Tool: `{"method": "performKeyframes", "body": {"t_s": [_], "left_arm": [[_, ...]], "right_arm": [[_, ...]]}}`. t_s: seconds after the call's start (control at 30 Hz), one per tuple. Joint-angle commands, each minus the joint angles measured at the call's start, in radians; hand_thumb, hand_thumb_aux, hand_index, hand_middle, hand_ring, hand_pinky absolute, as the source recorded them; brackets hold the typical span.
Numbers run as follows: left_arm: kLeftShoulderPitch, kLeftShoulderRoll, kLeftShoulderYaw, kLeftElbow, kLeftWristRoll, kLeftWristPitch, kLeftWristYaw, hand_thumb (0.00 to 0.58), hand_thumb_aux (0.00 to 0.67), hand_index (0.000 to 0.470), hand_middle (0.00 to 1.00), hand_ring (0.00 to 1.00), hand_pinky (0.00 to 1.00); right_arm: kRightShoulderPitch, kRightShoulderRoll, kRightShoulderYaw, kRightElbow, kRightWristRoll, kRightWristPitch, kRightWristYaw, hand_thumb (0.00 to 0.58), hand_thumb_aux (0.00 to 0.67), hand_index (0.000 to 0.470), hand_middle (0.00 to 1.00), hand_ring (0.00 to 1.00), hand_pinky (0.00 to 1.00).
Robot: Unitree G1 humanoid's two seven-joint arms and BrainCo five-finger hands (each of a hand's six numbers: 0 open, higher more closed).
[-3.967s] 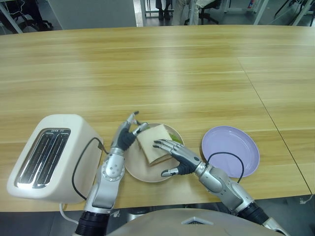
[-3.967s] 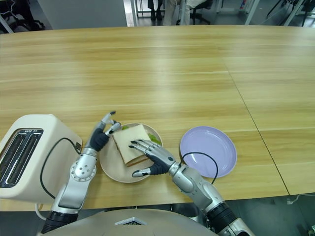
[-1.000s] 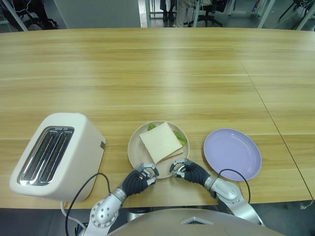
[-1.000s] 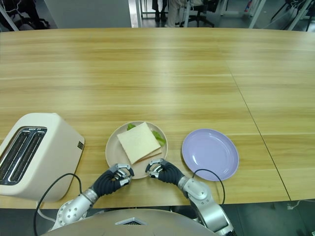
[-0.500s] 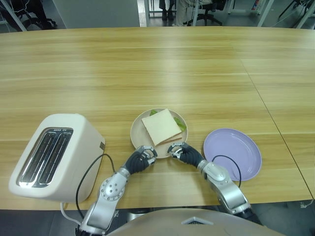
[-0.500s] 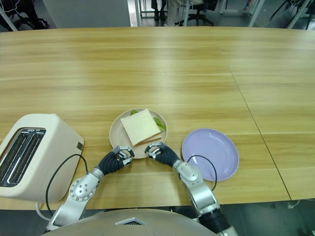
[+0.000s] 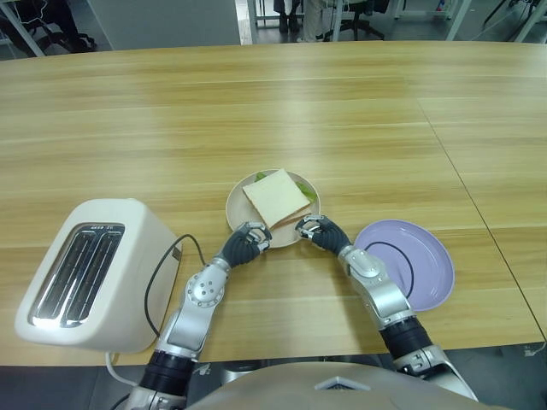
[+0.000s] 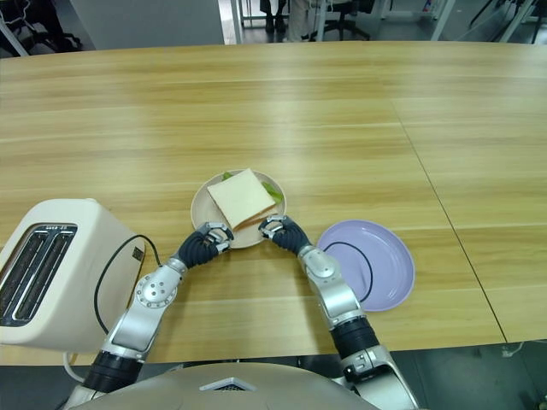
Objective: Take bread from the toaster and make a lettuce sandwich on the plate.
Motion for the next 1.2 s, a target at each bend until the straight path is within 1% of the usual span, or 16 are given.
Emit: {"method": "performKeyframes", "body": {"t_s": [0.03, 0.43, 0.57, 0.67, 0.7, 0.73, 0.77, 0.8, 0.83, 0.87, 0.9, 0.93, 0.97, 1.0, 1.1, 1.2], "left_arm": [[-0.038, -0.012, 0.006, 0.064, -0.002, -0.005, 0.014, 0.580, 0.670, 0.460, 1.00, 1.00, 1.00], [-0.084, -0.027, 0.017, 0.149, -0.007, -0.046, 0.044, 0.580, 0.670, 0.460, 1.00, 1.00, 1.00], [-0.065, -0.030, 0.022, 0.135, -0.017, -0.061, 0.047, 0.580, 0.670, 0.460, 1.00, 1.00, 1.00], [-0.025, -0.031, 0.013, 0.086, -0.019, -0.074, 0.044, 0.580, 0.670, 0.460, 1.00, 1.00, 1.00], [-0.005, -0.033, 0.011, 0.065, -0.022, -0.083, 0.042, 0.580, 0.670, 0.460, 1.00, 1.00, 1.00], [0.015, -0.035, 0.011, 0.040, -0.026, -0.092, 0.041, 0.580, 0.670, 0.460, 1.00, 1.00, 1.00], [0.036, -0.040, 0.014, 0.014, -0.033, -0.103, 0.045, 0.579, 0.638, 0.438, 1.00, 1.00, 1.00], [0.058, -0.049, 0.020, -0.012, -0.051, -0.106, 0.042, 0.579, 0.638, 0.438, 1.00, 1.00, 1.00], [0.080, -0.056, 0.023, -0.040, -0.064, -0.111, 0.041, 0.523, 0.460, 0.316, 1.00, 1.00, 1.00], [0.102, -0.064, 0.027, -0.066, -0.075, -0.120, 0.043, 0.478, 0.389, 0.267, 0.83, 0.83, 0.83], [0.124, -0.075, 0.032, -0.093, -0.095, -0.114, 0.041, 0.478, 0.389, 0.267, 0.83, 0.83, 0.83], [0.143, -0.084, 0.034, -0.116, -0.111, -0.109, 0.037, 0.216, 0.139, 0.096, 0.38, 0.38, 0.38], [0.162, -0.091, 0.035, -0.139, -0.122, -0.115, 0.038, 0.216, 0.139, 0.096, 0.38, 0.38, 0.38], [0.183, -0.102, 0.038, -0.164, -0.133, -0.115, 0.043, 0.000, 0.000, 0.000, 0.00, 0.00, 0.00], [0.255, -0.132, 0.042, -0.257, -0.145, -0.124, 0.069, 0.000, 0.000, 0.000, 0.00, 0.00, 0.00], [0.327, -0.170, 0.060, -0.356, -0.134, -0.156, 0.125, 0.000, 0.000, 0.000, 0.00, 0.00, 0.00]], "right_arm": [[-0.043, 0.018, -0.023, 0.070, -0.009, -0.026, -0.019, 0.580, 0.670, 0.460, 1.00, 1.00, 1.00], [-0.104, 0.045, -0.054, 0.157, -0.014, -0.075, -0.032, 0.580, 0.670, 0.460, 1.00, 1.00, 1.00], [-0.082, 0.055, -0.067, 0.124, -0.007, -0.071, -0.042, 0.580, 0.670, 0.460, 1.00, 1.00, 1.00], [-0.019, 0.062, -0.074, 0.029, -0.003, -0.049, -0.062, 0.580, 0.670, 0.460, 1.00, 1.00, 1.00], [0.007, 0.063, -0.076, -0.011, -0.001, -0.038, -0.068, 0.580, 0.670, 0.460, 0.82, 0.82, 0.82], [0.034, 0.062, -0.077, -0.050, -0.003, -0.031, -0.076, 0.580, 0.670, 0.460, 0.82, 0.82, 0.82], [0.062, 0.060, -0.077, -0.092, -0.008, -0.026, -0.084, 0.580, 0.670, 0.460, 0.00, 0.00, 0.00], [0.088, 0.059, -0.077, -0.136, -0.007, -0.014, -0.085, 0.580, 0.670, 0.460, 0.00, 0.00, 0.00], [0.114, 0.062, -0.081, -0.184, 0.001, 0.005, -0.086, 0.496, 0.415, 0.285, 0.00, 0.00, 0.00], [0.138, 0.062, -0.086, -0.231, 0.008, 0.026, -0.087, 0.255, 0.168, 0.115, 0.00, 0.00, 0.00], [0.156, 0.061, -0.090, -0.274, 0.015, 0.043, -0.084, 0.255, 0.168, 0.115, 0.00, 0.00, 0.00], [0.172, 0.060, -0.094, -0.312, 0.021, 0.058, -0.083, 0.000, 0.000, 0.000, 0.00, 0.00, 0.00], [0.184, 0.059, -0.098, -0.345, 0.024, 0.072, -0.083, 0.000, 0.000, 0.000, 0.00, 0.00, 0.00], [0.192, 0.057, -0.100, -0.373, 0.028, 0.084, -0.078, 0.000, 0.000, 0.000, 0.00, 0.00, 0.00], [0.218, 0.048, -0.102, -0.453, 0.029, 0.108, -0.077, 0.000, 0.000, 0.000, 0.00, 0.00, 0.00], [0.265, 0.032, -0.110, -0.541, 0.021, 0.086, -0.090, 0.000, 0.000, 0.000, 0.00, 0.00, 0.00]]}}
